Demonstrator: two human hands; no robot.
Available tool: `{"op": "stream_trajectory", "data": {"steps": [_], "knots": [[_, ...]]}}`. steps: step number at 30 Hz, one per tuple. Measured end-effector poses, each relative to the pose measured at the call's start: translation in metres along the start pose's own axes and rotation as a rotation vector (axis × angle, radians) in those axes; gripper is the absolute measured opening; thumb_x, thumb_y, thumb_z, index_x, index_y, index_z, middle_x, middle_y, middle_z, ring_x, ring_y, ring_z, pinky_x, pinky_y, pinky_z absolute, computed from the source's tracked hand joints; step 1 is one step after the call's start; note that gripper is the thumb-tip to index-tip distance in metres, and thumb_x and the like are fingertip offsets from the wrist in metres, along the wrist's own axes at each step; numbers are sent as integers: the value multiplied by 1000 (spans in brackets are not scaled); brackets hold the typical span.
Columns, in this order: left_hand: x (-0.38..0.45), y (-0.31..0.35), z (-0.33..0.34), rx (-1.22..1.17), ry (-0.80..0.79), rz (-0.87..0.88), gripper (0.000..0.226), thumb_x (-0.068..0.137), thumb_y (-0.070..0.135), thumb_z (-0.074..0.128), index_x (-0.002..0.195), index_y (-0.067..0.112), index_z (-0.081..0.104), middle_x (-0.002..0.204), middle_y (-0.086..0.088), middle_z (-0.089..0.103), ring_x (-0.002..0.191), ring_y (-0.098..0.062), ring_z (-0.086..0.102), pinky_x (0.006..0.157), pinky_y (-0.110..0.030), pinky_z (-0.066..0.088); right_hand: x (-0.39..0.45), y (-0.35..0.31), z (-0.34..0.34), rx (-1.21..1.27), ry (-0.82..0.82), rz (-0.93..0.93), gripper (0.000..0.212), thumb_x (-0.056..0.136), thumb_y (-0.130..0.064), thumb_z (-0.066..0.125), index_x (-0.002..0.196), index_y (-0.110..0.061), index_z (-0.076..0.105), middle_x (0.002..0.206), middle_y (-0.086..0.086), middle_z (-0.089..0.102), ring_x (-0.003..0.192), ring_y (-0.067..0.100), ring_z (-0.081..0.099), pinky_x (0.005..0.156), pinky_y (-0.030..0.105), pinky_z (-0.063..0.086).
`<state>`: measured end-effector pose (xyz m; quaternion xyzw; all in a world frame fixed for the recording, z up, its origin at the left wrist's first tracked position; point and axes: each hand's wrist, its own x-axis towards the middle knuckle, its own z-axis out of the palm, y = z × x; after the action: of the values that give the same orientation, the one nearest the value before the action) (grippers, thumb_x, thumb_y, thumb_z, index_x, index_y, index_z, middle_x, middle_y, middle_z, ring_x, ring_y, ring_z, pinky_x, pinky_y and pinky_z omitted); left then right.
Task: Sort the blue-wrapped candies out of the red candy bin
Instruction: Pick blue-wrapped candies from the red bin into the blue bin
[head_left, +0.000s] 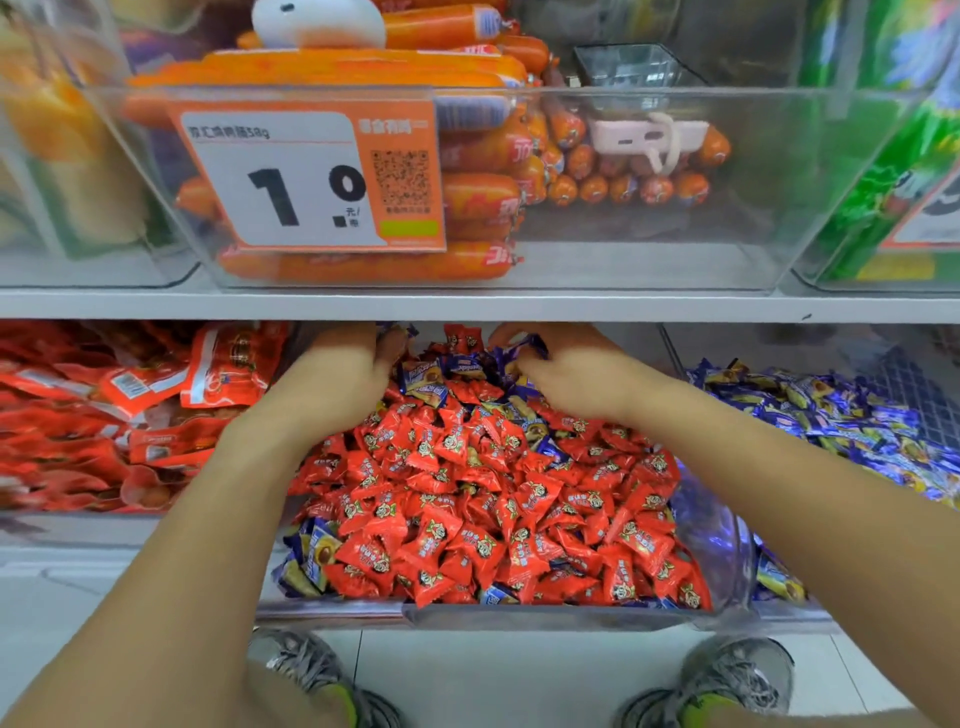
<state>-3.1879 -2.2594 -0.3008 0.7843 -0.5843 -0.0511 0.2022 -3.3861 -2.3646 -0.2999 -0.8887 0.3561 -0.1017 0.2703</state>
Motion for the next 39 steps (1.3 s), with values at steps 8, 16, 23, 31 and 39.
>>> {"op": "stream_trajectory", "data": {"steps": [8, 16, 23, 31, 39], "knots": [[15, 4, 25, 1, -200, 15, 29, 100, 32, 48, 106, 6, 58, 102, -14, 61, 93, -30, 59, 79, -40, 49, 20, 13, -6, -104, -139, 307, 41, 102, -41, 42, 69, -18, 44, 60, 6, 42, 55, 19, 39, 55, 32, 26], [15, -7, 30, 30, -154, 7, 49, 90, 39, 66, 128, 10, 53, 128, -14, 55, 116, -29, 53, 89, -31, 43, 32, 21, 4, -90, -201, 110, 40, 89, -29, 72, 127, -29, 57, 111, -11, 57, 97, 9, 51, 62, 5, 34], [-1, 11, 18, -216, 11, -23, 27, 96, 28, 58, 117, 12, 55, 104, -3, 56, 94, -19, 51, 76, -26, 34, 26, 22, 8, -188, -96, 98, 37, 93, -37, 64, 129, -28, 57, 128, 1, 63, 114, 24, 58, 83, 26, 43], [-24, 61, 15, -1089, -140, -224, 27, 93, 16, 59, 68, 7, 60, 56, -2, 55, 51, -8, 49, 56, -24, 37, -47, 2, -7, 428, 228, 8, 16, 91, -28, 70, 105, -20, 67, 83, -20, 66, 76, -4, 59, 68, 17, 45], [-57, 72, 35, -728, -394, 109, 27, 85, 37, 73, 95, 15, 63, 84, -4, 70, 75, -6, 59, 72, -30, 49, -96, -5, 4, 1000, 145, 154, 8, 99, -17, 59, 106, -16, 58, 56, 3, 54, 46, 13, 46, 40, 25, 38]]}}
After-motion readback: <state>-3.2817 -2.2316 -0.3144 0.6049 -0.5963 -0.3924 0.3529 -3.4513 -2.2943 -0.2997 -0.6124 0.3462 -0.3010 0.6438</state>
